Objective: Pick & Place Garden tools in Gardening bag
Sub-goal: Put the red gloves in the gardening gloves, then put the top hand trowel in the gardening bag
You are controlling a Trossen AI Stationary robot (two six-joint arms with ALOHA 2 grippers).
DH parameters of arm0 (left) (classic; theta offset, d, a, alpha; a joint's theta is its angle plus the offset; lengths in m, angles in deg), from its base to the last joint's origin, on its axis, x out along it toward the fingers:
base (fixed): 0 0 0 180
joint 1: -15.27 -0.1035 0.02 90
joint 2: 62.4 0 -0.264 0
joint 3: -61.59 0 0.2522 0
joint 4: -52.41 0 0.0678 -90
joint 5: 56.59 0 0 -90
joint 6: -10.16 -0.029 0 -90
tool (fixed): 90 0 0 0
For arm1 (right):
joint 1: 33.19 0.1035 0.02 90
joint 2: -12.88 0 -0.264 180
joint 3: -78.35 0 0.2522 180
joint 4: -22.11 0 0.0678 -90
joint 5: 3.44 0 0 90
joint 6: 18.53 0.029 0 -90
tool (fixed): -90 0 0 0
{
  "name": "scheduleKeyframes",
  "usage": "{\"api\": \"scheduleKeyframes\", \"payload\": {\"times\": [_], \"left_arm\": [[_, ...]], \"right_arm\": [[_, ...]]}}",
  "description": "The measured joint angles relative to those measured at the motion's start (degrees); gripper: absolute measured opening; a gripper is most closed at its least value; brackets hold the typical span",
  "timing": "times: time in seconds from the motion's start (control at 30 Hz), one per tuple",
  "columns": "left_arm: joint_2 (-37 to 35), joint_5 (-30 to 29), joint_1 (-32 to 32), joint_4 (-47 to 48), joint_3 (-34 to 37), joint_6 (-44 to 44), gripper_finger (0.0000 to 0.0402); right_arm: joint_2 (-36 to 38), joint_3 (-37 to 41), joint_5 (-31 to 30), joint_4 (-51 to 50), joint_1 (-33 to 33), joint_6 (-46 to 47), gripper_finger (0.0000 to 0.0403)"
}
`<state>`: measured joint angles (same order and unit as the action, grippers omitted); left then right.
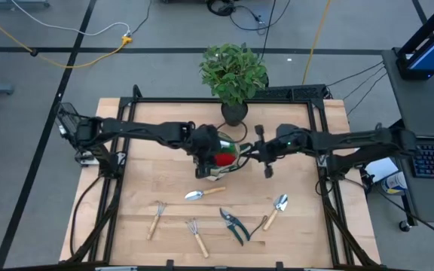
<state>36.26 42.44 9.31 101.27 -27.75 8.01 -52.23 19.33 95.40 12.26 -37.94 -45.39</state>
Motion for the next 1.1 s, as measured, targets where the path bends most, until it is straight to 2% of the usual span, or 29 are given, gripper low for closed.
{"api": "scheduleKeyframes", "payload": {"times": [0.27,0.43,0.63,0.9,1.1], "left_arm": [[5.98,0.58,-2.47,1.67,-0.07,-2.80,0.0006],[10.51,4.03,-3.12,1.37,-0.41,-5.52,0.0007],[11.97,3.72,-3.03,0.62,-0.46,-5.93,0.0004],[5.33,1.65,-2.89,4.36,-2.52,-5.23,0.0030],[-3.30,0.06,-2.42,5.48,-3.22,-7.52,0.0058]], "right_arm": [[2.37,7.73,0.17,8.76,0.00,-1.10,0.0000],[2.39,13.22,0.15,17.04,0.00,-1.45,0.0000],[2.39,15.73,0.17,22.72,0.00,-1.70,0.0000],[2.39,15.74,0.23,23.24,0.00,0.08,0.0004],[2.39,15.74,0.45,22.87,1.98,-0.03,0.0043]]}}
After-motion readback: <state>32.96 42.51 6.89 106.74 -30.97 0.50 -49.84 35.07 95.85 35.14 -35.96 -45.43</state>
